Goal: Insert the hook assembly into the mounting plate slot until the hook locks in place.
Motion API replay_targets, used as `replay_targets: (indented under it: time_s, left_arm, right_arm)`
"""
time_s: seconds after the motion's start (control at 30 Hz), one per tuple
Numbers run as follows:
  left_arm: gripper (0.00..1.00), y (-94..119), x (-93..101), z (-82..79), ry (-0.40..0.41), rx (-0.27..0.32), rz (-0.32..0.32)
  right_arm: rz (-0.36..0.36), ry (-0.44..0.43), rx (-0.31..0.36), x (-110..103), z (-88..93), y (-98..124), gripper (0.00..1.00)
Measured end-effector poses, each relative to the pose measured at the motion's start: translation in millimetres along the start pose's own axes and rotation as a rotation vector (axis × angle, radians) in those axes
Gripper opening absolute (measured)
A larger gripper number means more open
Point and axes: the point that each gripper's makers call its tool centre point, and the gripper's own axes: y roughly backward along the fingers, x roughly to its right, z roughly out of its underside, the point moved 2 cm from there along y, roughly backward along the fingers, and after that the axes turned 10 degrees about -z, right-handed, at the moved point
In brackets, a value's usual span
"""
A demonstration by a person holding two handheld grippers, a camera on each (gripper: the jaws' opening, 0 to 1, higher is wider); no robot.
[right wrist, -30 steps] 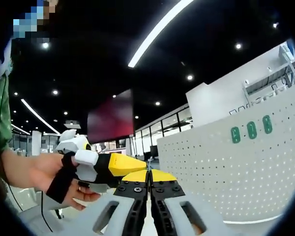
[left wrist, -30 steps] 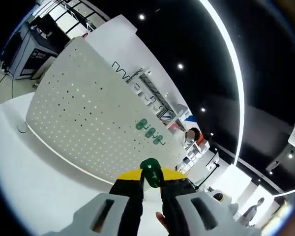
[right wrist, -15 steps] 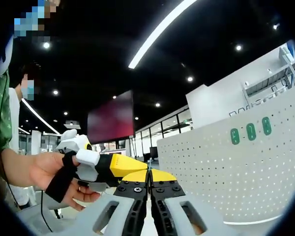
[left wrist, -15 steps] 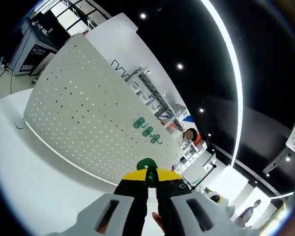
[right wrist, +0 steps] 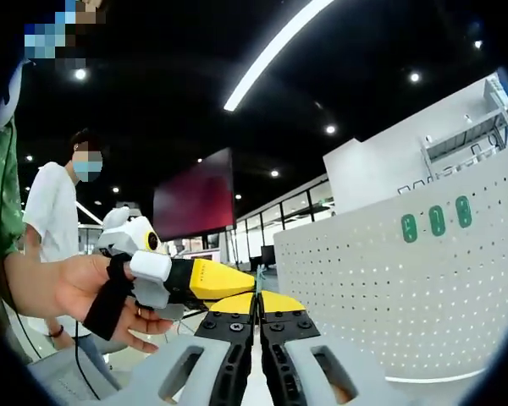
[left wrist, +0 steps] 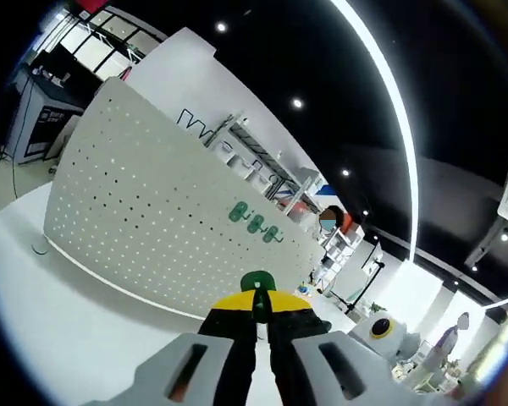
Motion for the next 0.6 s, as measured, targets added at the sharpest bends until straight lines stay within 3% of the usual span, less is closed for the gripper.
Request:
replay_targets:
  time_s: [0.3,0.5,0.6]
  left_arm:
    - [0.03,1.2,1.2,0.9,-0.08,-0.002,-0.007]
    - [0.03,3.2,1.1,0.8,-0.225,0.0,-0.033]
    - [0.02,3.2,0.9,1.3,-0.346,-0.001,-0.055]
  right_arm:
    - [0.002,-0.031,-0.028,1.2,3.3,1.1,0.06]
    - [0.004,-0.037,-0.049,2.5,6.4,4.8,0.07]
    - [0.004,-0.032,-0.069,1.6,9.0,5.6,0.06]
